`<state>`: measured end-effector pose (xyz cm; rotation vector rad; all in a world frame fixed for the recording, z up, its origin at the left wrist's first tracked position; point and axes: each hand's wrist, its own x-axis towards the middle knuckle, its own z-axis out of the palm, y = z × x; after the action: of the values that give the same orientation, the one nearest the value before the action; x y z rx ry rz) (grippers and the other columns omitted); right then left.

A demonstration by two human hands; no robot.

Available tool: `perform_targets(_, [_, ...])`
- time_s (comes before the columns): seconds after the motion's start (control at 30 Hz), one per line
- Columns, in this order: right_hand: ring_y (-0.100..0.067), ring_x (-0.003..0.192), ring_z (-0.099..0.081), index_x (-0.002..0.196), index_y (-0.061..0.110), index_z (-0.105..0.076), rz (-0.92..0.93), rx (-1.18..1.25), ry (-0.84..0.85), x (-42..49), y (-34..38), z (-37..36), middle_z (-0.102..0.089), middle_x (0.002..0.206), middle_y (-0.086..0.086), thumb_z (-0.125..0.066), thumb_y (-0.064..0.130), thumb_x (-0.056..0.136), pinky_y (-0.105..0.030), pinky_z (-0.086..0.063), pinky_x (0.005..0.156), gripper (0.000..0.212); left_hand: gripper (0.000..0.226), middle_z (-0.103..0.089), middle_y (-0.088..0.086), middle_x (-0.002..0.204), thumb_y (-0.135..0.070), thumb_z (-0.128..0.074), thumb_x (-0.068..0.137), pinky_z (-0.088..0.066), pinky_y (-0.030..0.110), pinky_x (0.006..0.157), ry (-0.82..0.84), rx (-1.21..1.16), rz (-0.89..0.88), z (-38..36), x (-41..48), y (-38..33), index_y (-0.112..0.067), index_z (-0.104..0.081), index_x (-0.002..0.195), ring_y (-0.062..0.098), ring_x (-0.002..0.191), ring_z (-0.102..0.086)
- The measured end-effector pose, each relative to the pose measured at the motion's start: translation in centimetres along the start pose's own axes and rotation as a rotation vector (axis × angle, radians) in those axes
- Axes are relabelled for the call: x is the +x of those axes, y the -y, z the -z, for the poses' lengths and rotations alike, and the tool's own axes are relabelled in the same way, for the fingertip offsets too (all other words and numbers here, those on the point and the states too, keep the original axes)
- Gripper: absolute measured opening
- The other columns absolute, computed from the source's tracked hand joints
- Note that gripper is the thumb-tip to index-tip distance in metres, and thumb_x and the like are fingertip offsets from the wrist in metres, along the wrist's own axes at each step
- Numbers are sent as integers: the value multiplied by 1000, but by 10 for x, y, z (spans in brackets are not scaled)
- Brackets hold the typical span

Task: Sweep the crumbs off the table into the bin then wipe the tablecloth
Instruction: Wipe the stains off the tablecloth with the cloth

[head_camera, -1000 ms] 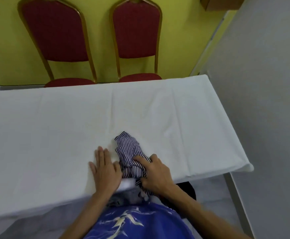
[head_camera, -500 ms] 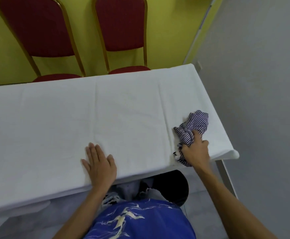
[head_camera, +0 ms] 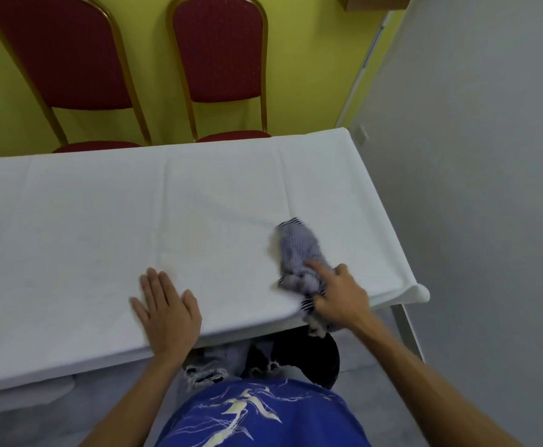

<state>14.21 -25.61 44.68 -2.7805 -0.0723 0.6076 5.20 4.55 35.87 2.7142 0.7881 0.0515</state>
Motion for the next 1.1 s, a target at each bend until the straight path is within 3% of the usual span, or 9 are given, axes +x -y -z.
perform_targets(0.13, [-37,99,-62,139,54,-39,-196,48,-102,28,-83,39,-55,115,-16,-58,33,76,-43,-55,88,70,72,-16,20,163,-38,-25,95,-5,59,121,-20,5,-3,-3,-1,0,6,-25,152,32,153,-8])
perform_targets(0.27, [-25,71,-65,135,45,-53,-264,157,-98,45,-118,59,-68,105,-17,-60,18,73,-33,-57,69,68,72,-16,19,164,-38,-25,95,-4,58,122,-36,4,6,-3,-1,-1,5,-25,152,31,154,-8])
perform_targets(0.37, [-36,100,-62,143,40,-45,-299,226,-118,46,-97,47,-58,131,-21,-59,21,78,-40,-53,88,70,72,-15,19,164,-38,-26,95,-5,58,122,-37,6,9,-4,-4,-1,5,-24,152,31,154,-7])
perform_targets(0.43, [-42,113,-59,146,38,-40,-304,279,-97,43,-67,31,-54,135,-25,-62,29,79,-44,-49,98,71,71,-16,20,163,-37,-27,95,-6,58,122,-33,12,17,-4,-6,-3,5,-23,152,31,154,-7])
perform_targets(0.53, [-42,119,-57,149,34,-36,-195,313,-20,31,-1,2,-52,137,-26,-64,40,77,-43,-48,99,77,72,-17,20,163,-37,-27,95,-7,59,121,-31,22,23,-5,-9,-3,5,-23,152,31,154,-8])
perform_targets(0.67, [-42,119,-53,153,38,-22,100,186,216,-8,102,-42,-36,138,-16,-62,42,85,-47,-48,99,79,72,-18,21,163,-37,-27,94,-9,60,121,-48,46,7,-5,-12,8,6,-24,152,32,153,-9])
perform_targets(0.8, [-43,119,-48,153,36,-22,317,1,302,-12,137,-49,-38,132,-18,-63,42,84,-53,-49,97,80,71,-18,21,163,-38,-26,95,-9,60,120,-49,18,-37,-8,-4,-2,5,-24,152,33,153,-10])
perform_targets(0.97, [-36,113,-53,147,54,-26,222,-74,229,14,87,-21,-43,121,-9,-54,28,79,-47,-52,94,79,71,-21,22,162,-38,-28,95,-7,60,121,-45,-23,-65,-8,-7,0,7,-29,150,33,153,-12])
perform_targets(1.1, [-38,111,-55,145,55,-33,-29,39,27,47,28,10,-46,117,-10,-55,32,81,-47,-52,94,71,74,-19,18,163,-43,-26,95,-5,54,121,10,-48,-81,-5,1,4,6,-31,150,32,152,-13])
